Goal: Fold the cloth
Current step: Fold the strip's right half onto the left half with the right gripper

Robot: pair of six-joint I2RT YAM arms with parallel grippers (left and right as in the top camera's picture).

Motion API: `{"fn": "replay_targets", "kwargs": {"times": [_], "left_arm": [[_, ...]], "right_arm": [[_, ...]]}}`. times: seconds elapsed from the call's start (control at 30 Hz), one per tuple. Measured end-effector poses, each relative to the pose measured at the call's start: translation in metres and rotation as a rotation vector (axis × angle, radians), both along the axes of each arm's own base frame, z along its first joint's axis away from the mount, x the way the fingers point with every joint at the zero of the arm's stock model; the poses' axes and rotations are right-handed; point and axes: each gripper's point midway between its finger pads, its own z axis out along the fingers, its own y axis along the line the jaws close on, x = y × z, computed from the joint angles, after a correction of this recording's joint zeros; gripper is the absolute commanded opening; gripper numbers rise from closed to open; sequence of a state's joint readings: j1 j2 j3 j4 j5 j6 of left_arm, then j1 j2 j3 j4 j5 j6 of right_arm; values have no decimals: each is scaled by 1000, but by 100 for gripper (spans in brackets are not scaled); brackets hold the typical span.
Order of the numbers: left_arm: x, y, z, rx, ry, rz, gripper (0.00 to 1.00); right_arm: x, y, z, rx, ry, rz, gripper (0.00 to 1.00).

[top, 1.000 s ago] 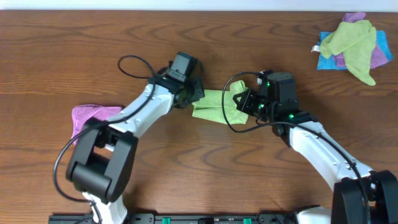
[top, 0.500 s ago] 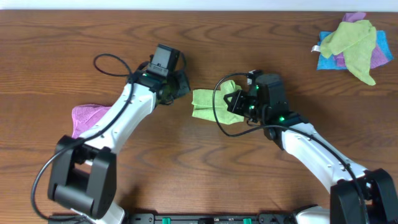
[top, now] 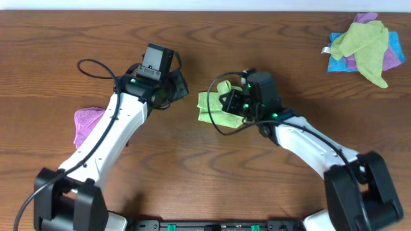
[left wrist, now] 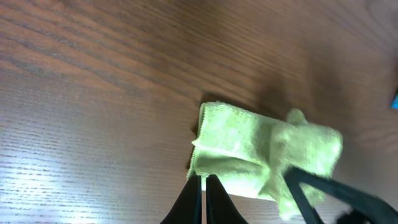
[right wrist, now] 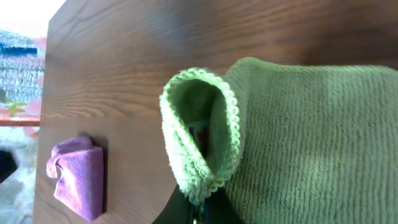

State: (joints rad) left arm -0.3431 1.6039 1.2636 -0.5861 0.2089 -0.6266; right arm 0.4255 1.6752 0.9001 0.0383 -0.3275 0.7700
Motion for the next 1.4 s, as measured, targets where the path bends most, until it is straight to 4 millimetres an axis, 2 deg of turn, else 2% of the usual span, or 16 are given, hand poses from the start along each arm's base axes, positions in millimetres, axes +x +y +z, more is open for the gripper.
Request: {"fn": "replay_targets", "kwargs": {"times": [0.2, 0.5, 0.8, 0.87, 0.9, 0.97, 1.0, 1.07, 1.1, 1.13, 1.17, 1.4], "left_arm": [[-7, 5, 10, 0, -4, 3, 6], [0, 28, 27, -15, -47, 62, 6], [1, 36, 39, -35, -74, 81, 6], [1, 36, 40, -37, -76, 82, 6], [1, 36, 40, -37, -77, 82, 6], [1, 36, 40, -39, -76, 81, 6], [1, 36, 40, -39, -76, 81, 6], [1, 36, 40, -39, -76, 81, 6], [1, 36, 40, -39, -77, 81, 6], [1, 36, 40, -39, -78, 81, 6], [2, 36, 41, -41, -81, 81, 6], [5, 35, 43, -44, -95, 80, 6]], "right_arm": [[8, 18, -4, -6, 6, 27, 0], [-5, 33, -23, -30, 46, 66, 1], [-14, 41, -43, -54, 86, 93, 2], [-15, 42, -44, -55, 87, 96, 12], [-15, 43, -44, -55, 87, 96, 21], [-16, 44, -43, -54, 84, 99, 47], [-16, 45, -43, -51, 83, 99, 55], [-15, 48, -40, -44, 65, 113, 64], [-15, 49, -39, -41, 61, 117, 72], [-15, 50, -38, -36, 58, 126, 81], [-15, 51, -38, -33, 56, 132, 99], [-18, 60, -29, -7, 34, 197, 99]]}}
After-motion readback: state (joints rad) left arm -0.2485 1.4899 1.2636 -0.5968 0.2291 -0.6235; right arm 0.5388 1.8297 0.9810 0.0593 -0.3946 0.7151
